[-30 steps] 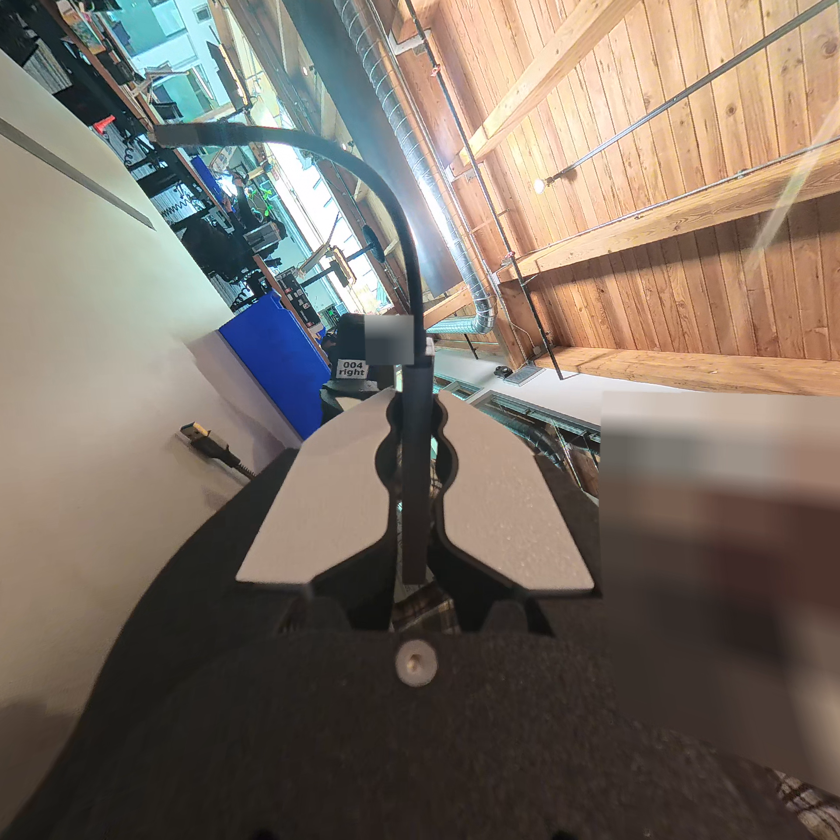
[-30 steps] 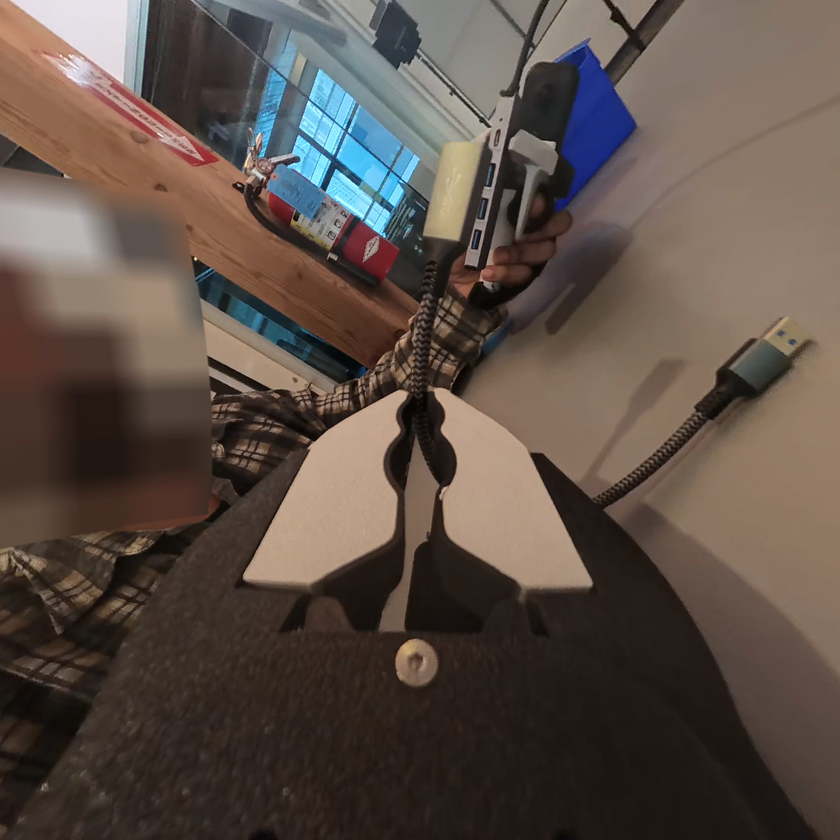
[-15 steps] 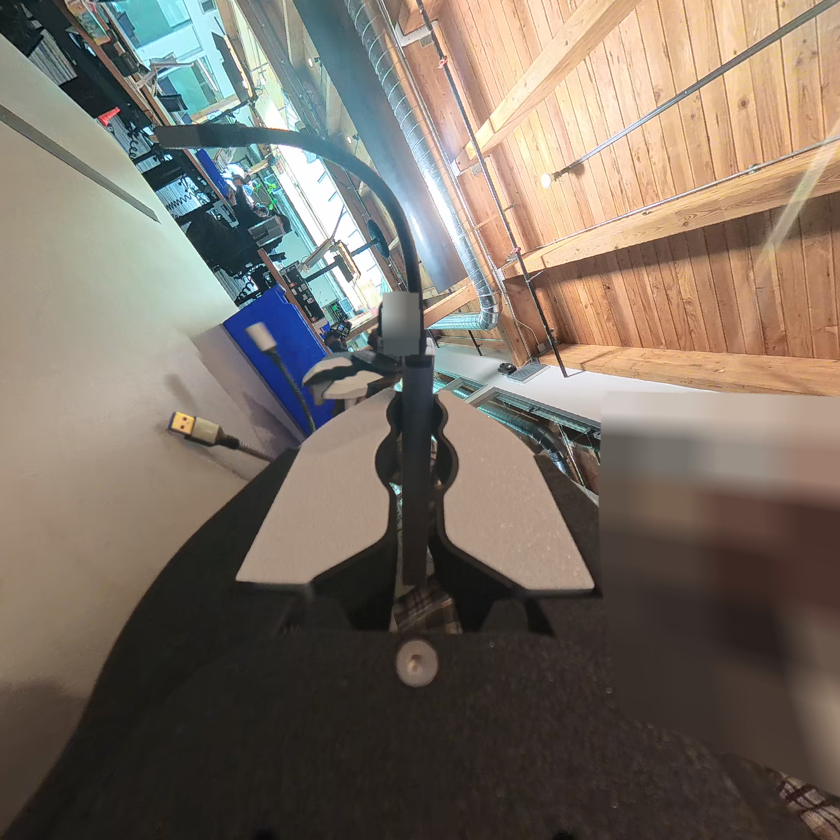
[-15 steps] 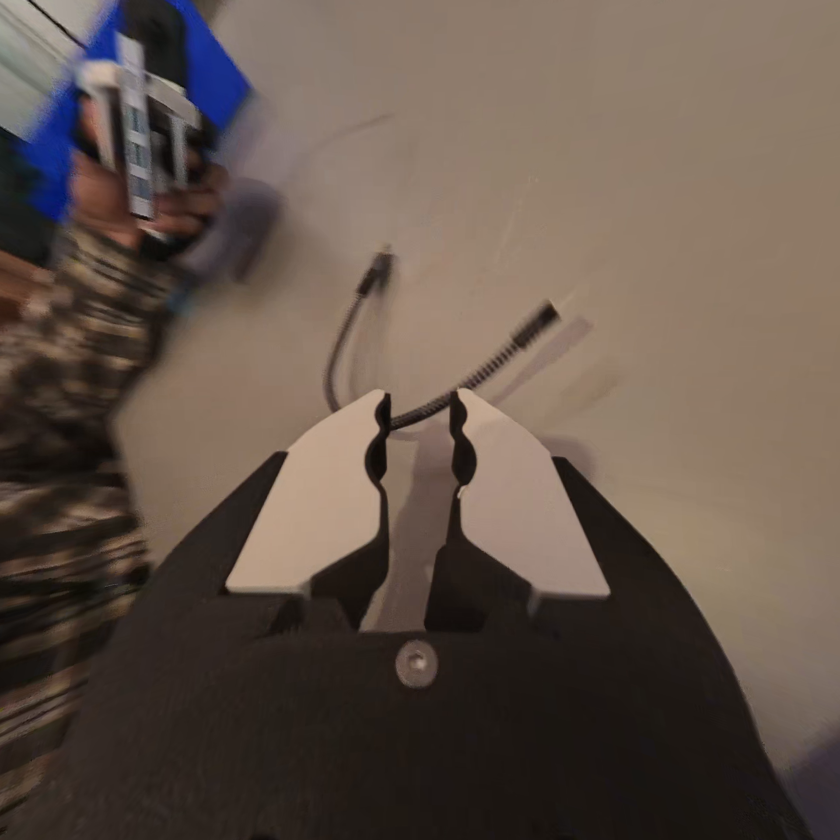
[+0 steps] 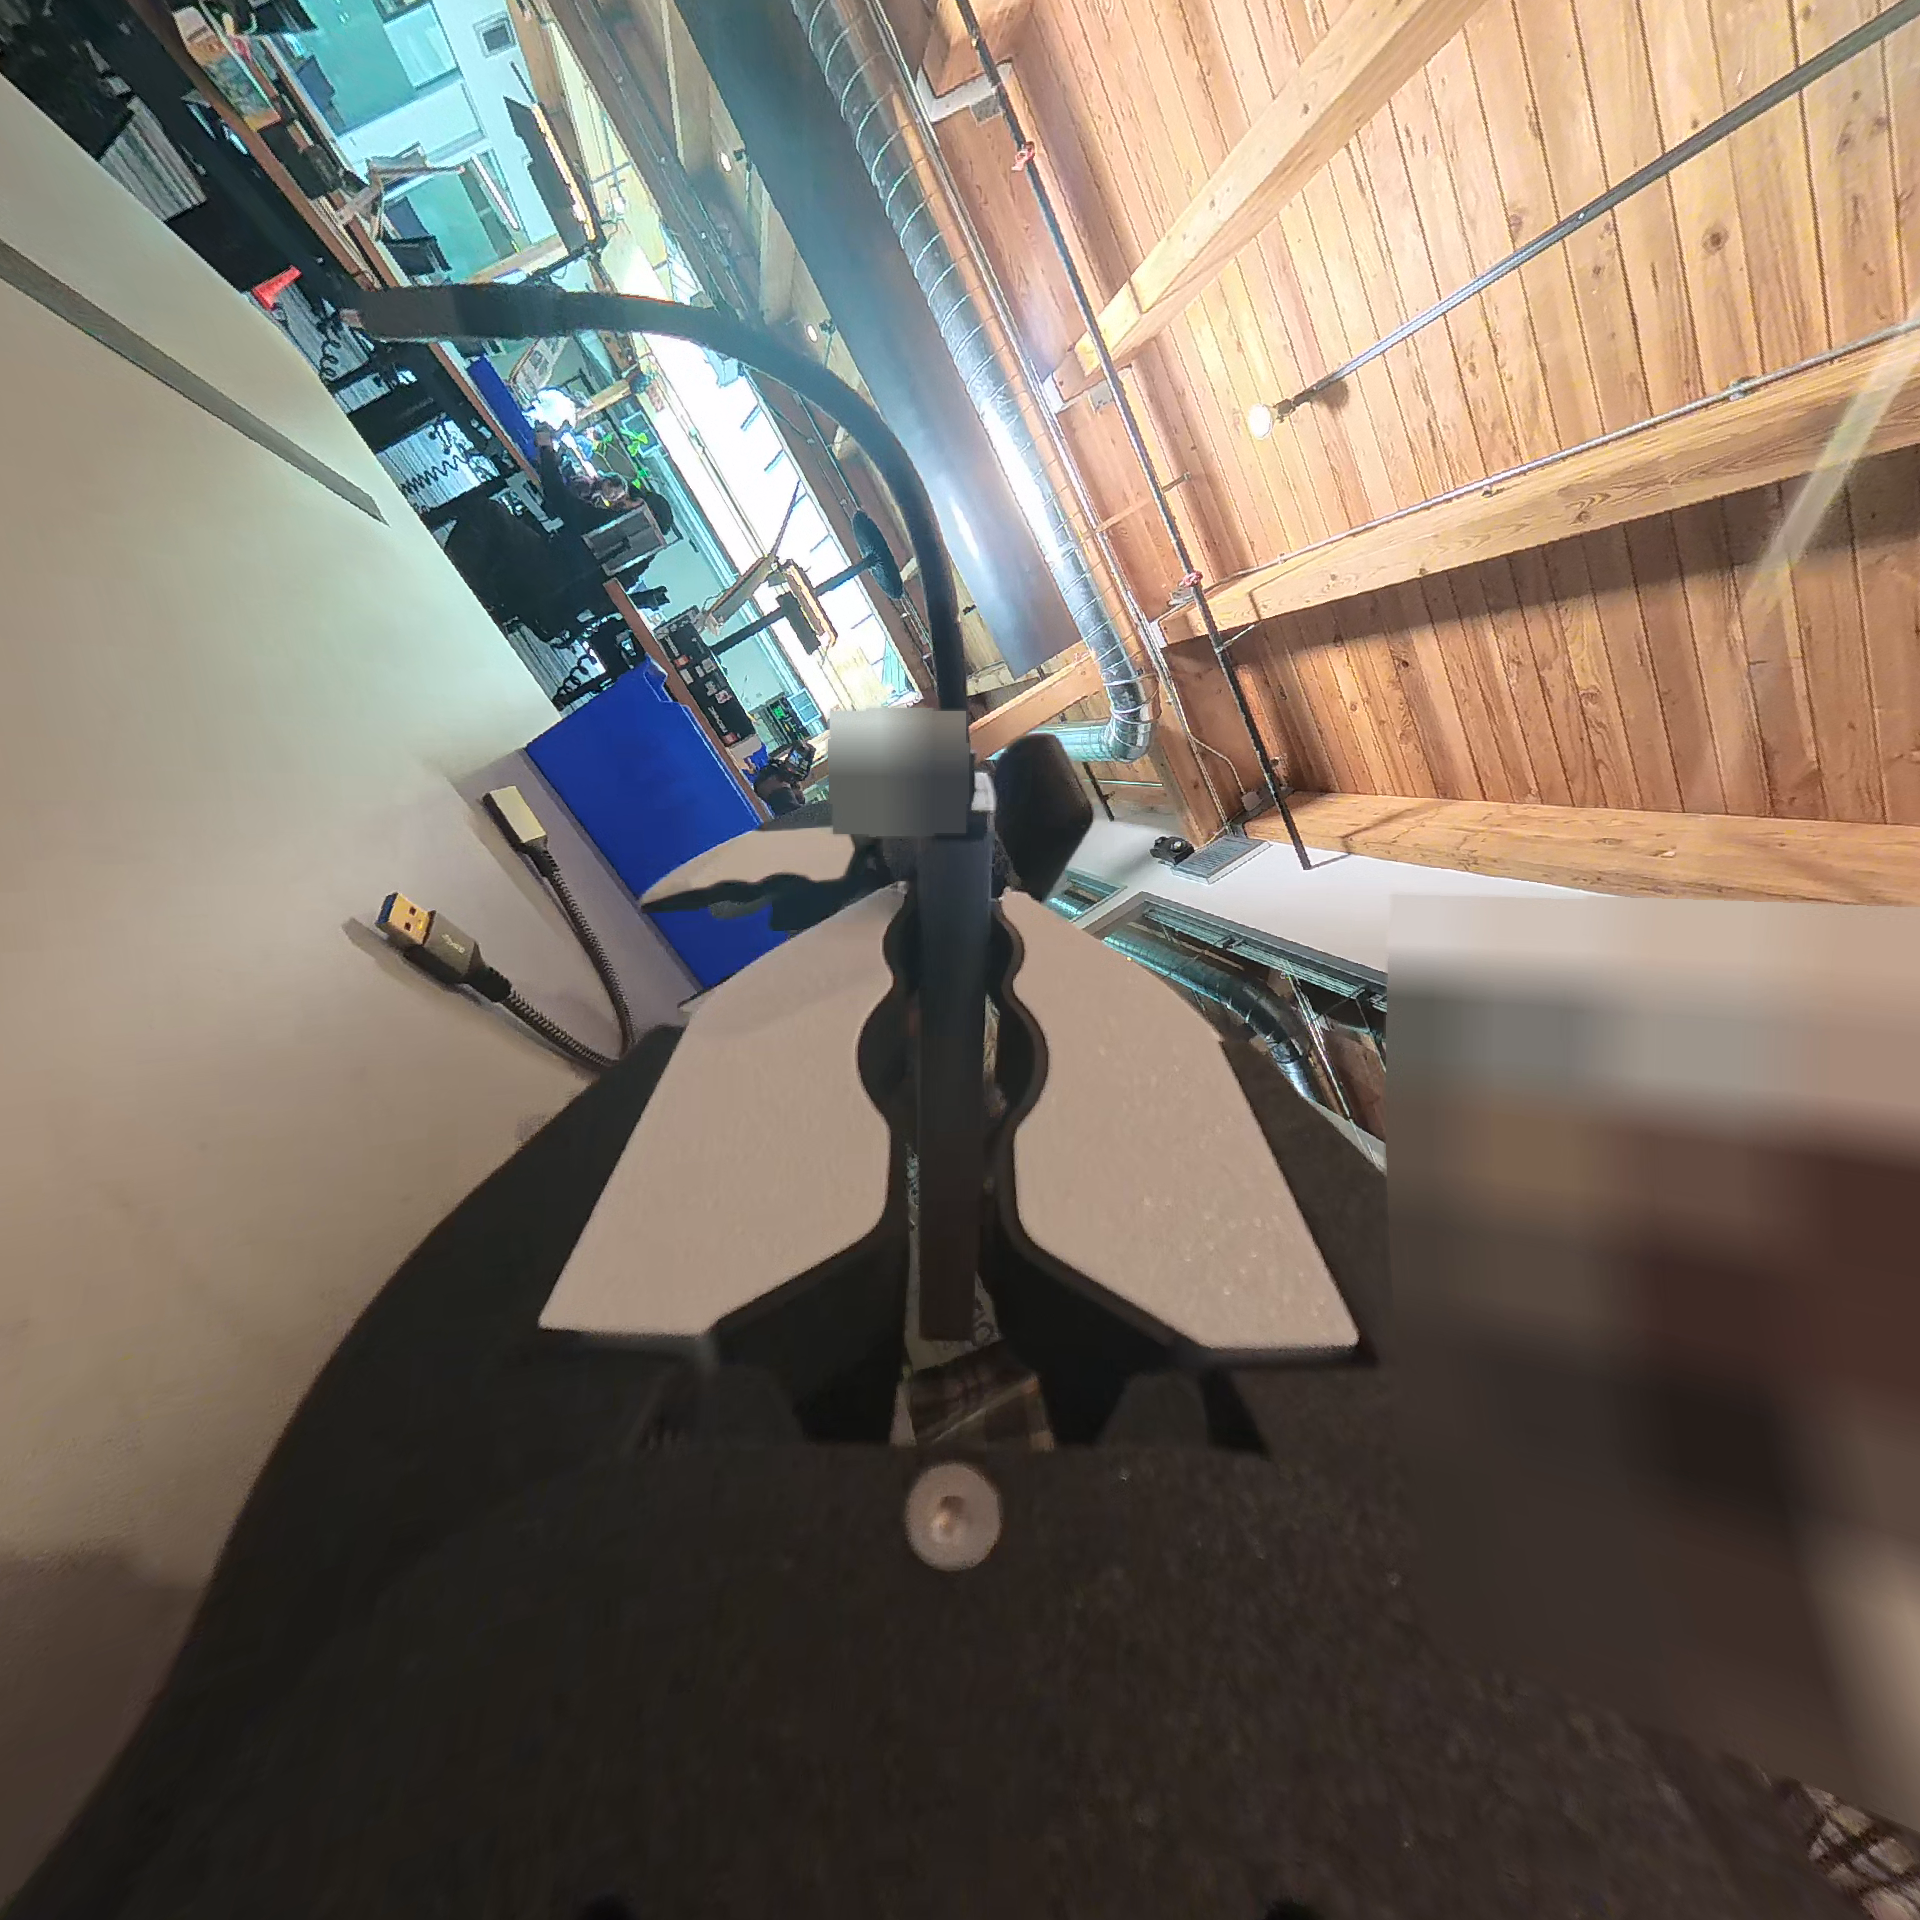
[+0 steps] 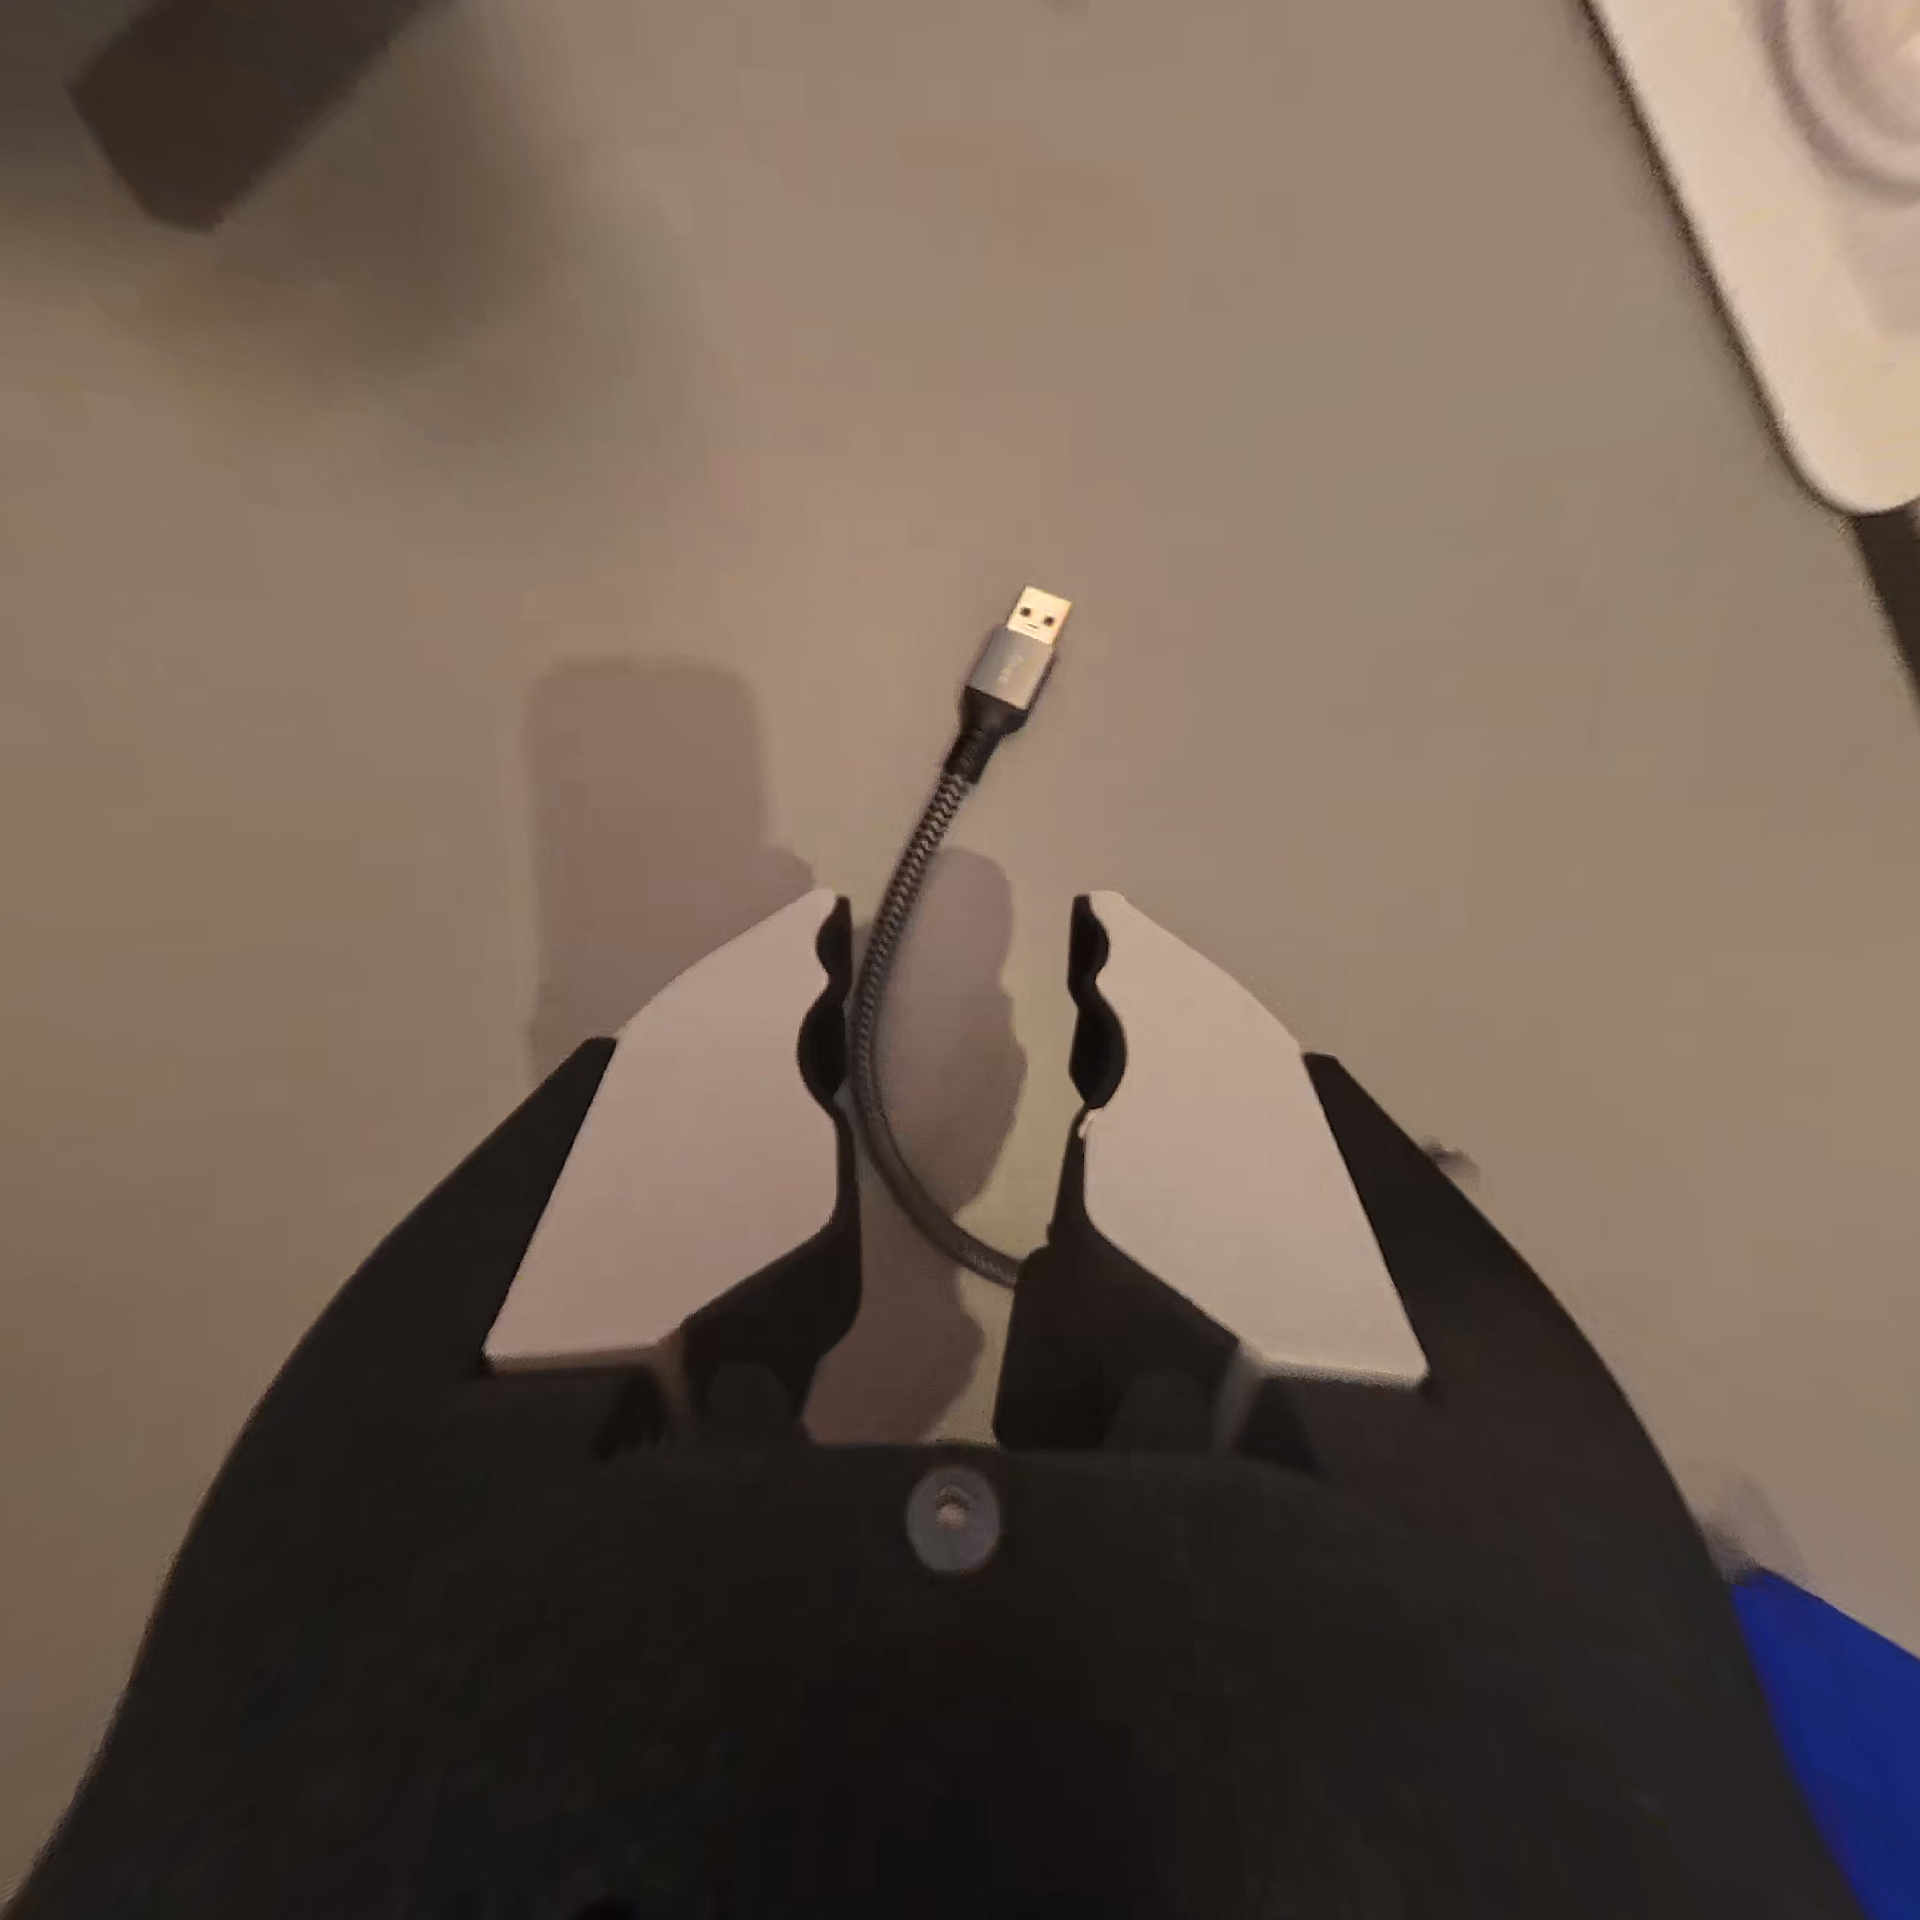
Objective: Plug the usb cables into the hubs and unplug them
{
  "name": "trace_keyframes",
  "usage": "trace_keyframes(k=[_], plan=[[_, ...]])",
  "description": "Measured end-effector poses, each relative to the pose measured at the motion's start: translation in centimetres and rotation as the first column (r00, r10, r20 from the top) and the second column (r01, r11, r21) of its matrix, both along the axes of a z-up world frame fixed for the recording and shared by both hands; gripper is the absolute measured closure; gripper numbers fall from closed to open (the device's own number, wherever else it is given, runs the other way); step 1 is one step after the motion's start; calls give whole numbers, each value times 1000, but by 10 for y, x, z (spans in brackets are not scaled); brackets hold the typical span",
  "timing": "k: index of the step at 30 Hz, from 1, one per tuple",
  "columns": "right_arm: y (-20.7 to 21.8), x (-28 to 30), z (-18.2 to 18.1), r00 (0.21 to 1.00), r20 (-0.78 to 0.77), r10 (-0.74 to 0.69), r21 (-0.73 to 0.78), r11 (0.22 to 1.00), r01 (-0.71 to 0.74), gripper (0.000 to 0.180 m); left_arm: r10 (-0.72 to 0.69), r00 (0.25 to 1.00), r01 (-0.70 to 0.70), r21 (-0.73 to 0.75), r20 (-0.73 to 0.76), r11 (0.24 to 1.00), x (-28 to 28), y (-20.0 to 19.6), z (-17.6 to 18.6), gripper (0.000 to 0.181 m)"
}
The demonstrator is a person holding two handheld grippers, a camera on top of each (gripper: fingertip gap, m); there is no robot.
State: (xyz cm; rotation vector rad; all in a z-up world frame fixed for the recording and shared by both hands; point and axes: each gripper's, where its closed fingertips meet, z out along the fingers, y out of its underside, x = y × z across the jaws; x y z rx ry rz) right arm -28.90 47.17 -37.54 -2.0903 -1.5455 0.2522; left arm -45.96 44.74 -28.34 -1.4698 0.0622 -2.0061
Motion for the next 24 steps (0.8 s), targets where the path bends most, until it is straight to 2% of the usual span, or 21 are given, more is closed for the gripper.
trace_keyframes(k=[5, 11, 14, 20, 24], plan=[[6, -17, -23, 997, -9, -77, -109, 991, 75, 148, 0, 1000, 0, -1, -2, 1000, 1, 0, 0, 169], [13, -26, -48, 995, -6, -98, -152, 984, 96, 155, -7, 1000, 7, 5, -8, 1000, 2, -2, 2, 170], [13, -29, -49, 993, -64, -97, -172, 981, 85, 170, -15, 1000, 15, 2, -20, 1000, 4, -3, 1, 170], [12, -30, -46, 988, -88, 124, -63, 990, -130, 174, -33, 997, 30, -48, -76, 998, 11, -2, -10, 170], [9, -38, -26, 948, -177, 263, -26, 962, -272, 174, -12, 989, 0, -81, -146, 997, 12, 2, -21, 170]])
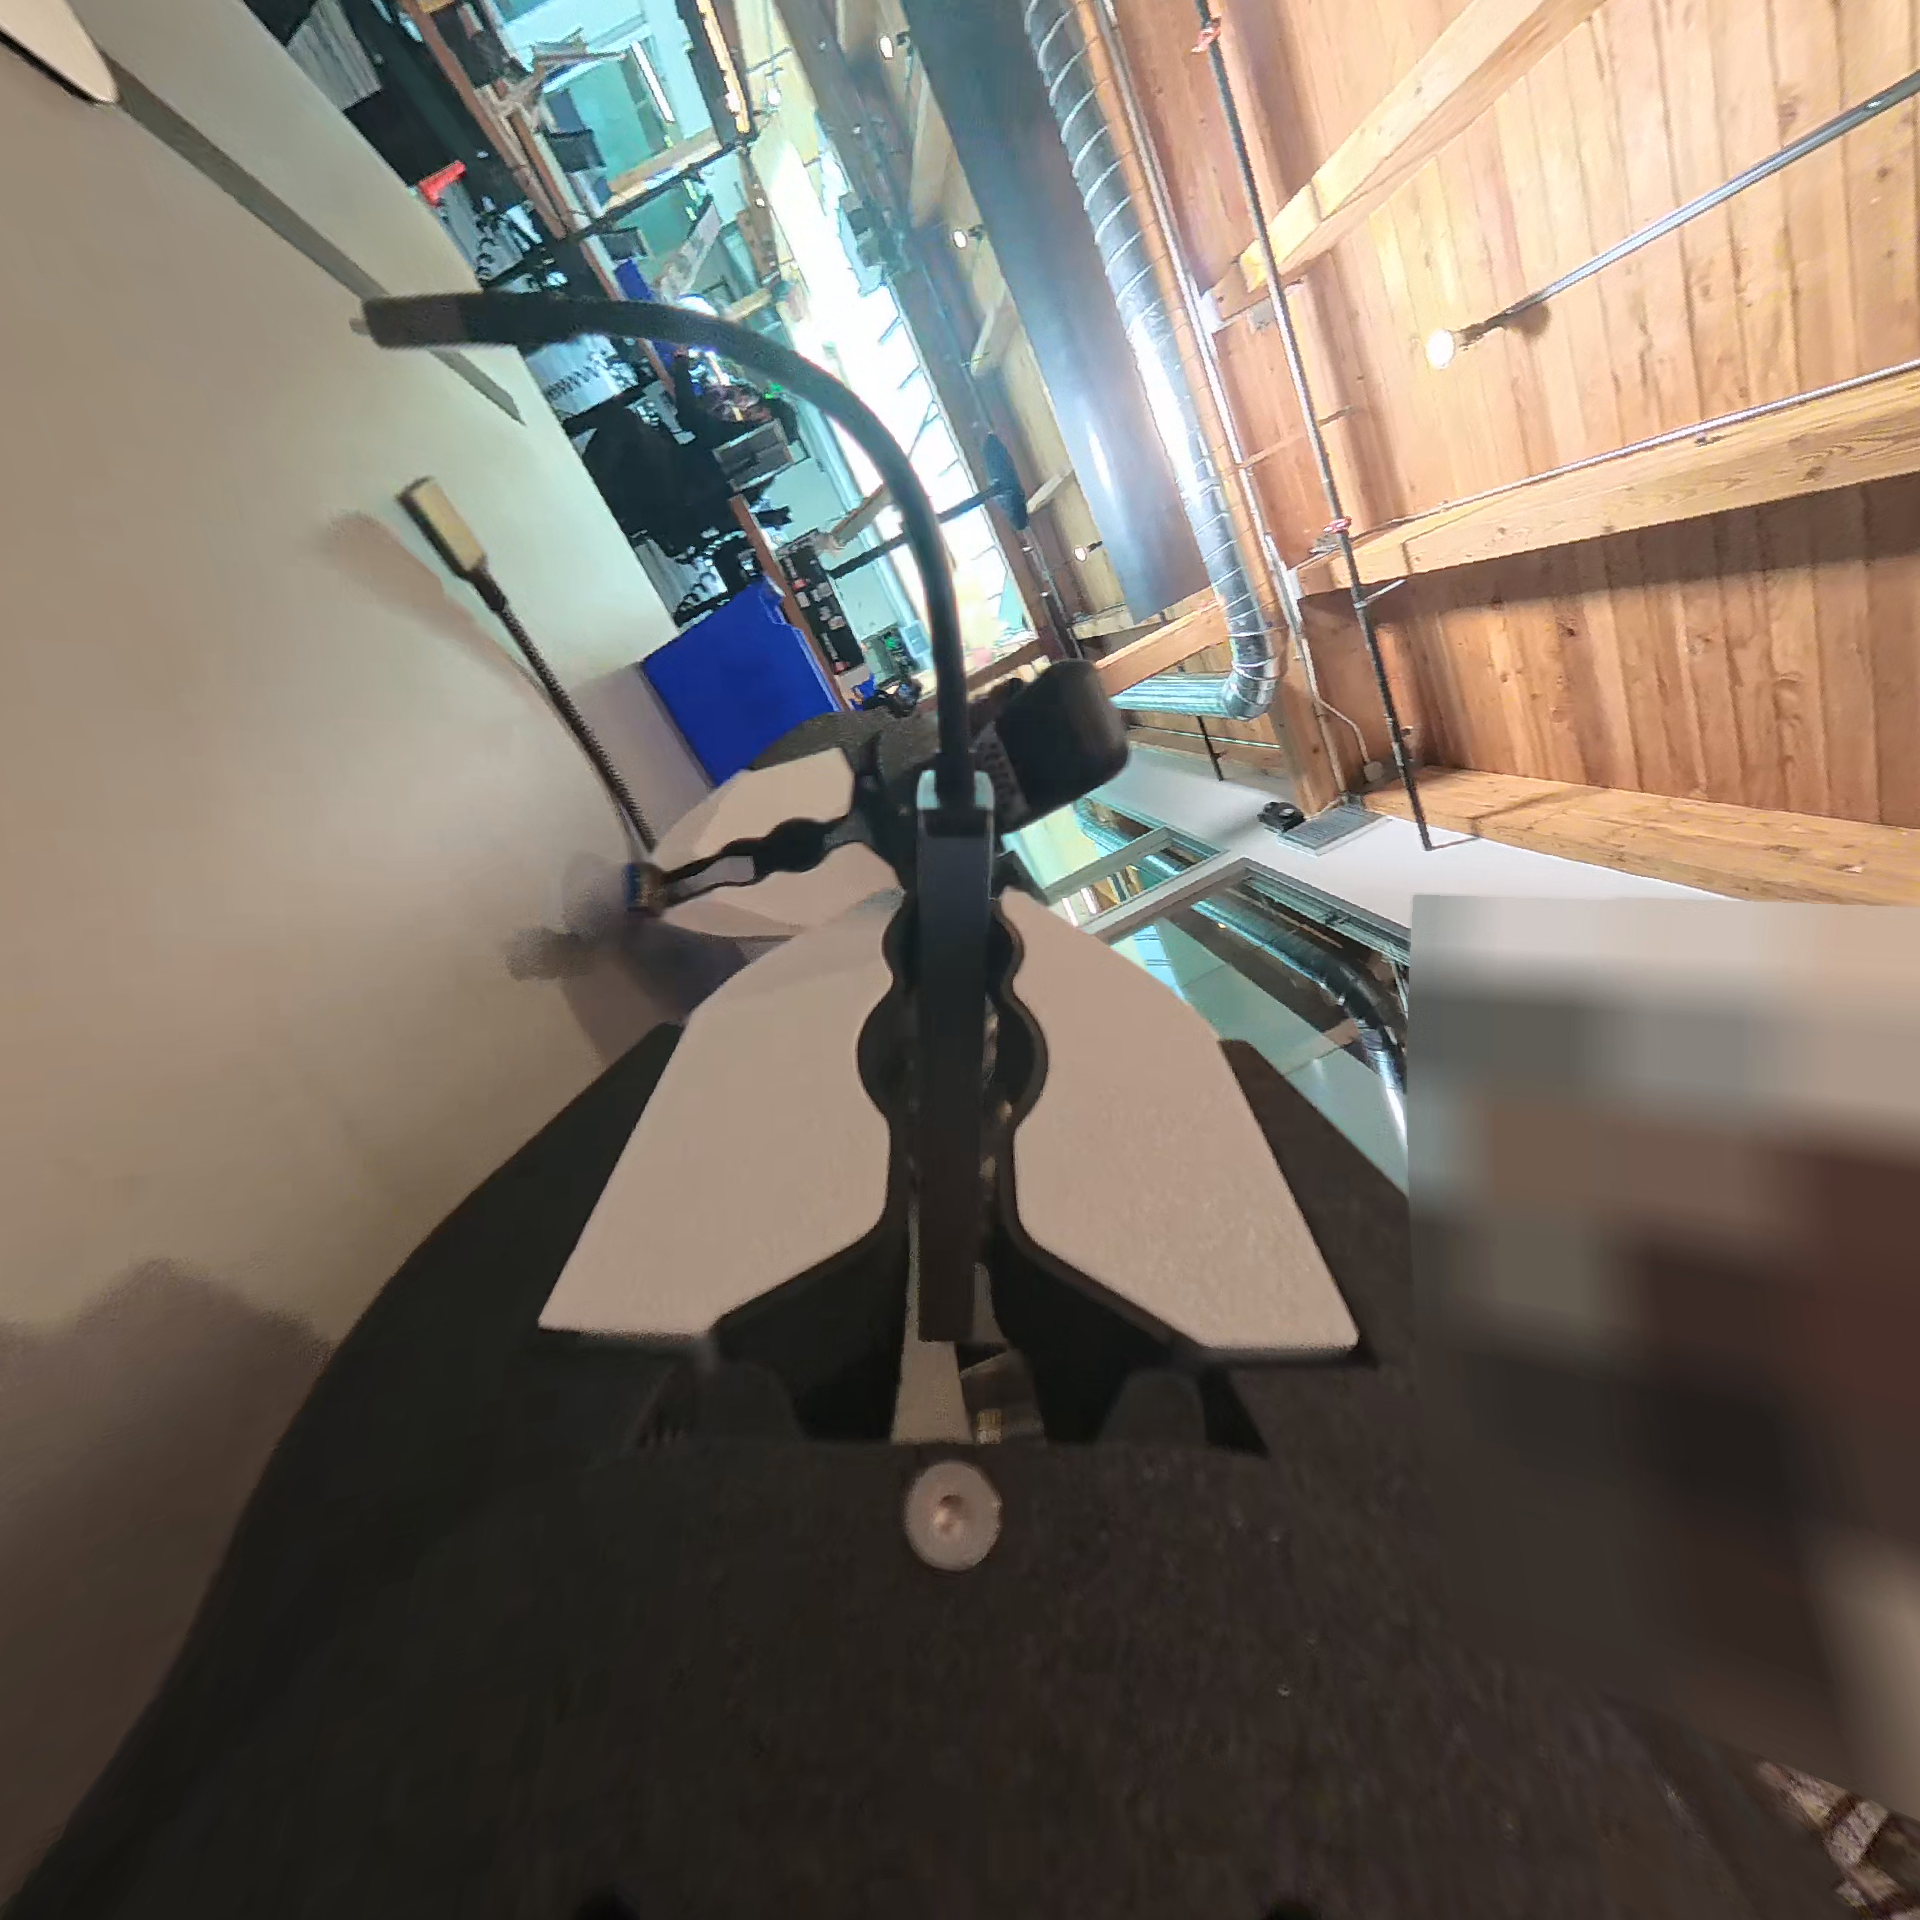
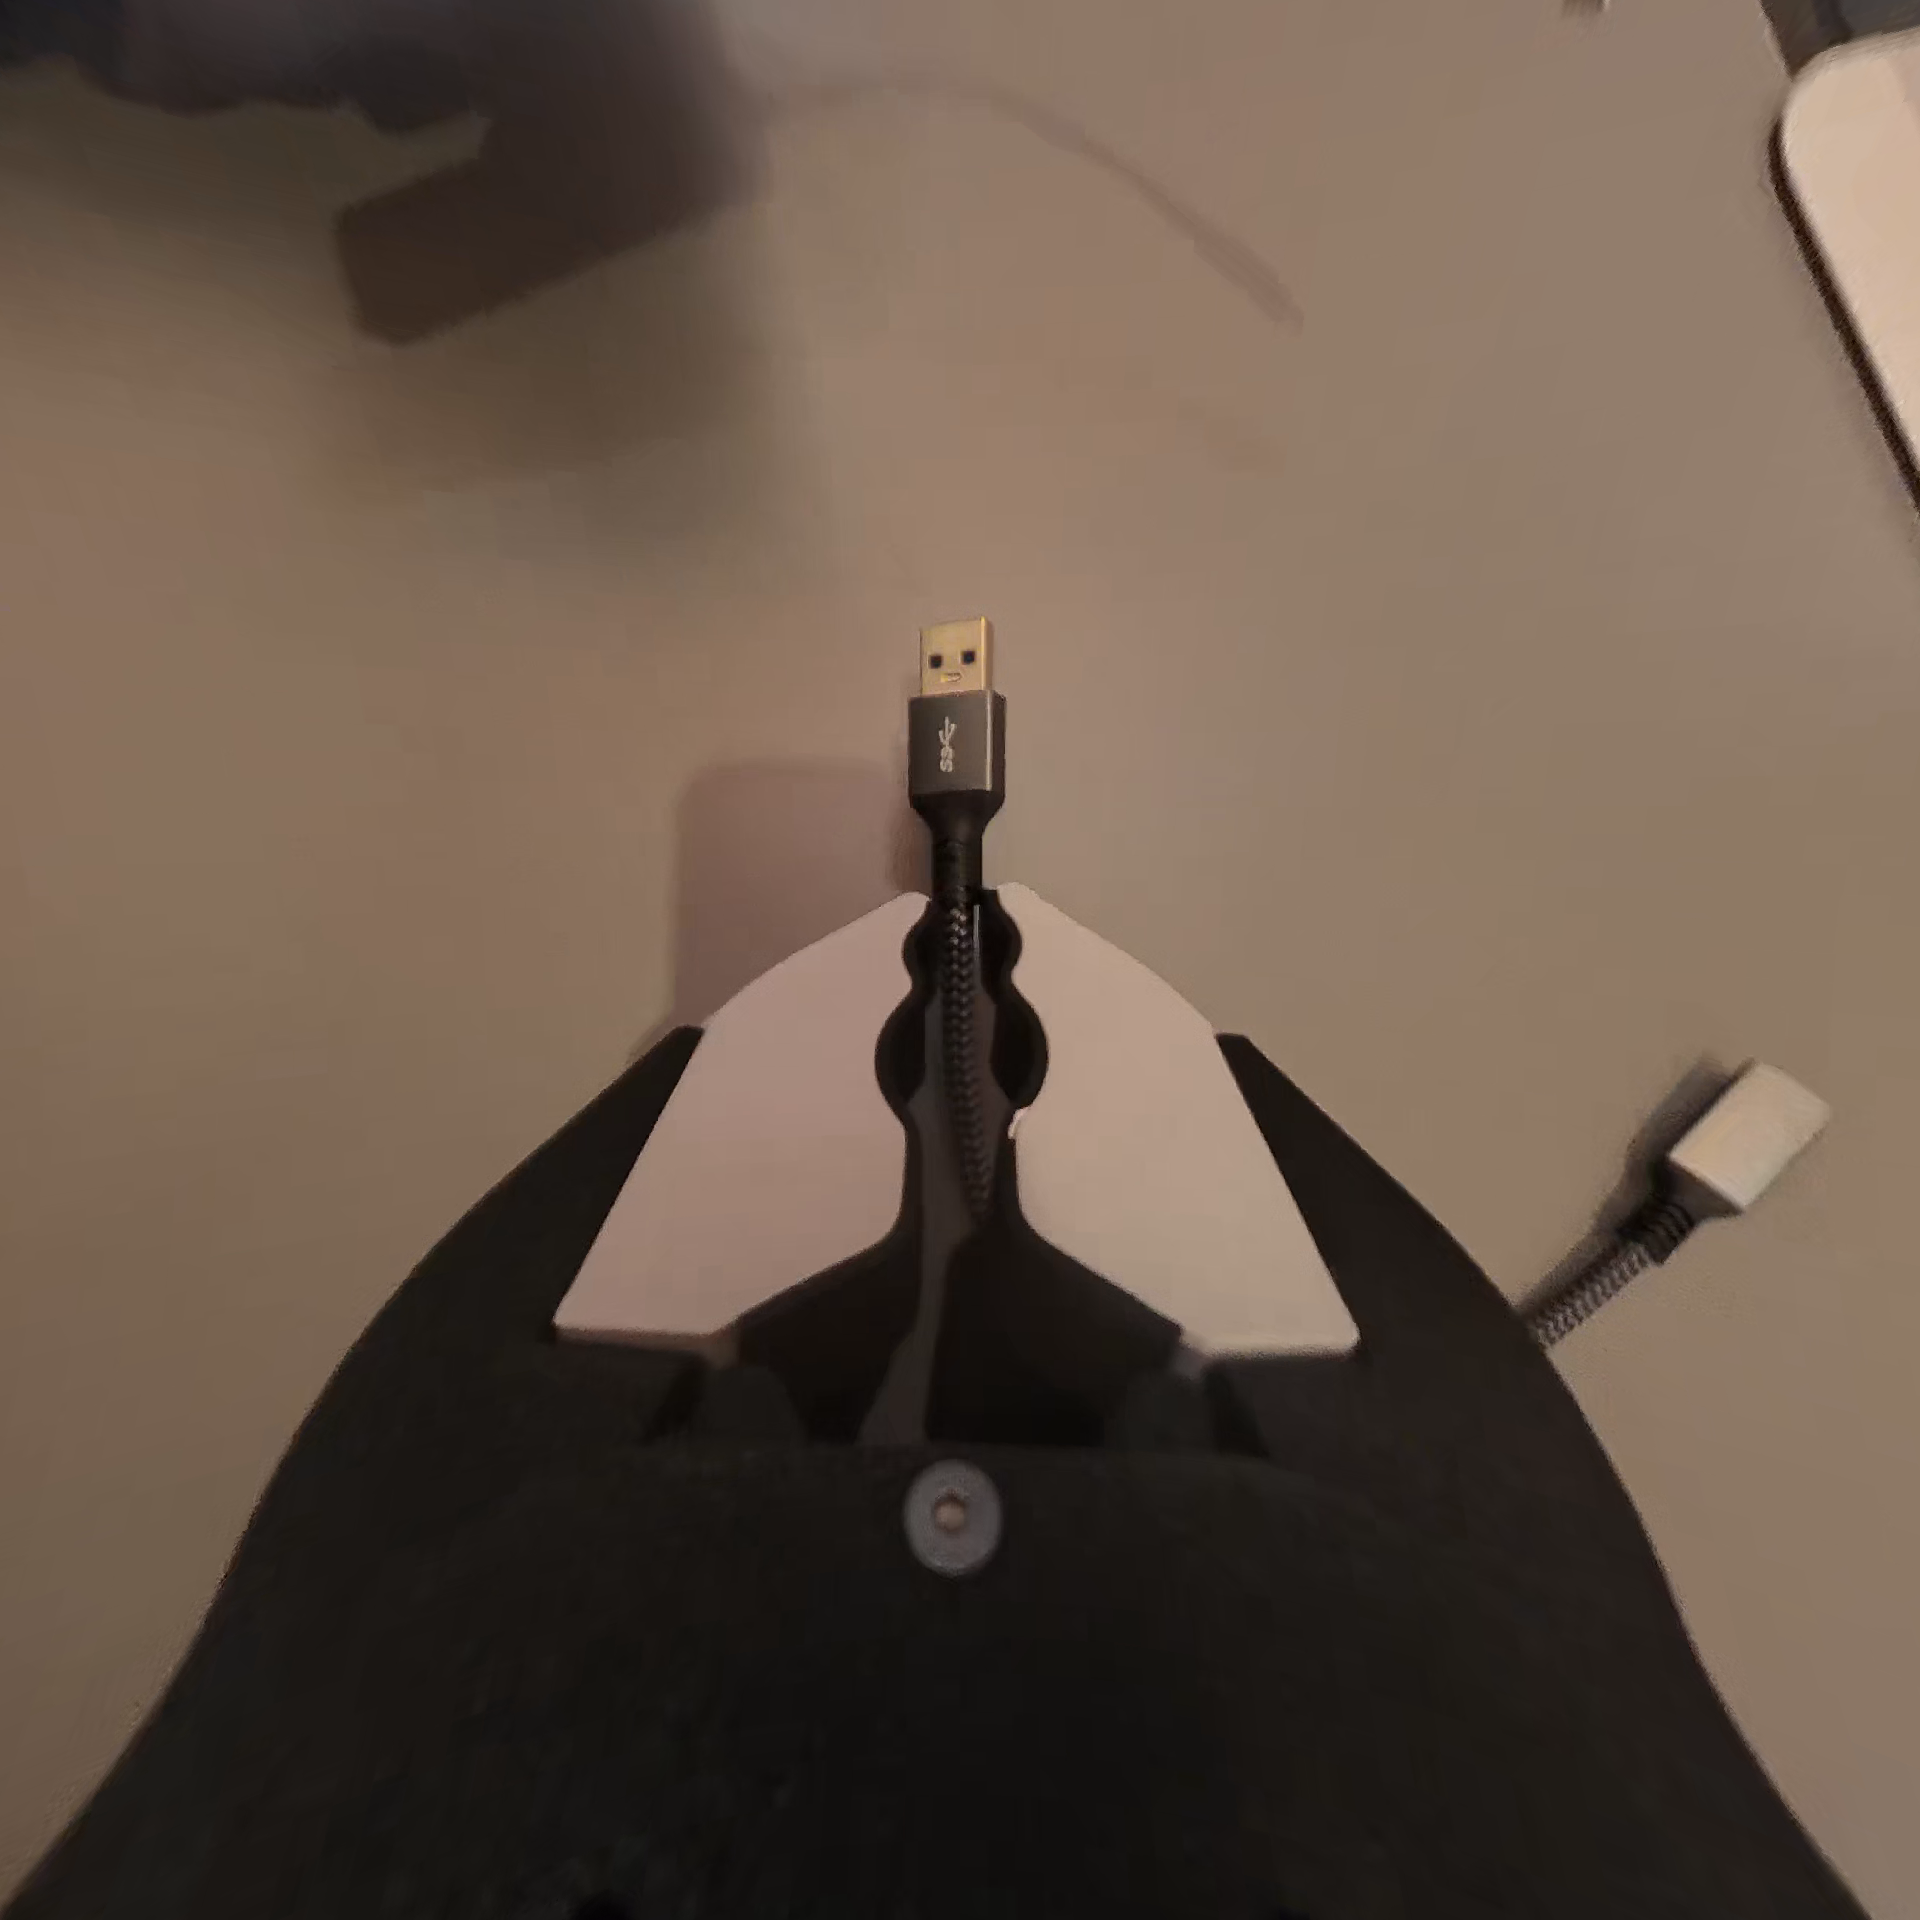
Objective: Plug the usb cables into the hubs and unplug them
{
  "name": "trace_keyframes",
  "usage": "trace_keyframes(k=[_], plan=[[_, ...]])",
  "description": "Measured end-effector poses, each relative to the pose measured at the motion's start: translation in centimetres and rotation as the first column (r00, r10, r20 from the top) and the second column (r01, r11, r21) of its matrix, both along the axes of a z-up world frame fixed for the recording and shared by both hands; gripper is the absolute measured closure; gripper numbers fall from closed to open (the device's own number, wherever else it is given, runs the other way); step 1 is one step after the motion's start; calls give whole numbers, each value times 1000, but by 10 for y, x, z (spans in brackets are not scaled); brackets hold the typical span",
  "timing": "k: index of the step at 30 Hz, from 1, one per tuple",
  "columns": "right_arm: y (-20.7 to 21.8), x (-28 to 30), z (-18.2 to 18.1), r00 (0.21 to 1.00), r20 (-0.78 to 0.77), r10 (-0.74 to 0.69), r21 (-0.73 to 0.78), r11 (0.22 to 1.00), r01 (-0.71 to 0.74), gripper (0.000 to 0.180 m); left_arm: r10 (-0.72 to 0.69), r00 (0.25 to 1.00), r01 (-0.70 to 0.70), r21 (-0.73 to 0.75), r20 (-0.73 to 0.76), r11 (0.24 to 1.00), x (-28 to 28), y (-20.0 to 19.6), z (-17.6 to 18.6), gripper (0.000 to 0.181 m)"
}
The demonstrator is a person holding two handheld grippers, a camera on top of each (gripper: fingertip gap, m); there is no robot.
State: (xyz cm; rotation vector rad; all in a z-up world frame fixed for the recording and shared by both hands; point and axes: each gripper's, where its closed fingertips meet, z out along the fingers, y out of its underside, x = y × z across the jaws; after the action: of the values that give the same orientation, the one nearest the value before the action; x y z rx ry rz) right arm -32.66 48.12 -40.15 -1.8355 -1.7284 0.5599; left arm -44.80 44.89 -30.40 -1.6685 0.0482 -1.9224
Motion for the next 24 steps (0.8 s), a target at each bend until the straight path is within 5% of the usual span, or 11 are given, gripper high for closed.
trace_keyframes(k=[10, 24], plan=[[-19, -32, 37, 967, 22, 252, 40, 967, -253, 174, 36, 993, -42, -53, -112, 998, 3, 5, -19, 170], [-34, -43, 32, 953, 70, 296, 42, 953, -299, 174, 5, 988, -16, -72, -157, 997, 22, 1, -27, 170]])
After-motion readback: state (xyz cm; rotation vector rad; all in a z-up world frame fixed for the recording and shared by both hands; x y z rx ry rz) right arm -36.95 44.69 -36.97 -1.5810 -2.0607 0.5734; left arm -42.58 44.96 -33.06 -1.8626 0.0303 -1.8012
